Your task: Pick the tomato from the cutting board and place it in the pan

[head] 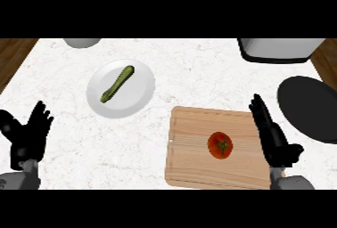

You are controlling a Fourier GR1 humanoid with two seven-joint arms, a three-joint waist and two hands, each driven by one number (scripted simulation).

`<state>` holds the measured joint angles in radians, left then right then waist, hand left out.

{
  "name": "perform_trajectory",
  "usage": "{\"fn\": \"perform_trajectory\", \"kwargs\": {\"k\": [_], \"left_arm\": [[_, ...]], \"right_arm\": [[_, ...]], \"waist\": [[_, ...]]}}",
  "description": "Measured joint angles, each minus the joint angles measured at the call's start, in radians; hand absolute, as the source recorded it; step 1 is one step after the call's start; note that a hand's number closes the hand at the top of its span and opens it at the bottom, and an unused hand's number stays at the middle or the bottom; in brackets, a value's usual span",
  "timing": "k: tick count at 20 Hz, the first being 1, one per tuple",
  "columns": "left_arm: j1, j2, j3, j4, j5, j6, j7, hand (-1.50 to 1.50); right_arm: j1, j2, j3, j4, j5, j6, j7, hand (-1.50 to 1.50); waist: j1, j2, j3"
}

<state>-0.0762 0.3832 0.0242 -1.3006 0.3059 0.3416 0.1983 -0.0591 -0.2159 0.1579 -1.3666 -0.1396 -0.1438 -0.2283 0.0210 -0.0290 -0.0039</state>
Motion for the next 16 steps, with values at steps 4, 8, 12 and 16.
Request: {"fn": "perform_trajectory", "kwargs": {"k": [4,8,12,16], "left_arm": [[-0.028,-0.033,-0.055,-0.083,-0.010,-0.047,-0.063,0.00],[-0.072,-0.082,-0.153,-0.165,-0.037,-0.117,-0.156,0.00],[-0.057,-0.130,-0.237,-0.222,-0.079,-0.140,-0.229,0.00],[-0.032,-0.157,-0.282,-0.243,-0.105,-0.154,-0.279,0.00]], "right_arm": [[-0.075,-0.031,0.051,-0.068,-0.048,0.181,-0.057,1.50],[-0.165,-0.111,0.069,-0.118,-0.044,0.331,-0.148,-1.50],[-0.150,-0.230,0.005,-0.054,-0.091,0.525,-0.332,-1.50],[-0.155,-0.335,-0.033,0.025,-0.009,0.583,-0.508,-1.50]], "waist": [[0.000,0.012,0.003],[-0.006,0.014,0.004],[-0.012,0.025,0.006],[-0.010,0.030,0.006]]}}
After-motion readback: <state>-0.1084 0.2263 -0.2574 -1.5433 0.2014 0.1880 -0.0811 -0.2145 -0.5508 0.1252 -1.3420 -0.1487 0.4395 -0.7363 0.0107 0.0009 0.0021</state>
